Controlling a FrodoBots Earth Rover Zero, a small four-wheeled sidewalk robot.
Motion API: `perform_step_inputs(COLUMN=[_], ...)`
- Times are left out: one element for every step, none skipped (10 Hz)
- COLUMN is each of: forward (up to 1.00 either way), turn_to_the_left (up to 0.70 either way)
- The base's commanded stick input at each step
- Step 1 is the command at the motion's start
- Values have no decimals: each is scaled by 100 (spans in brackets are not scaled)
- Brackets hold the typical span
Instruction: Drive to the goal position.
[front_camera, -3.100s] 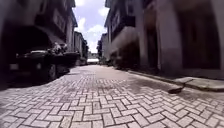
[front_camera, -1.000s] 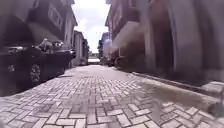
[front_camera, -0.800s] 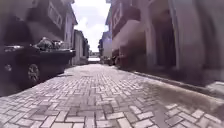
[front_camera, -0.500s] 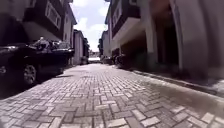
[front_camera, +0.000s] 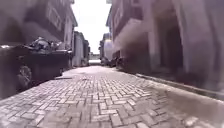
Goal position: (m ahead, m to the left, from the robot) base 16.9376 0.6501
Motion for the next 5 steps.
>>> perform_step_inputs(forward=[50,50,50,50,50], turn_to_the_left=[0,0,0,0,0])
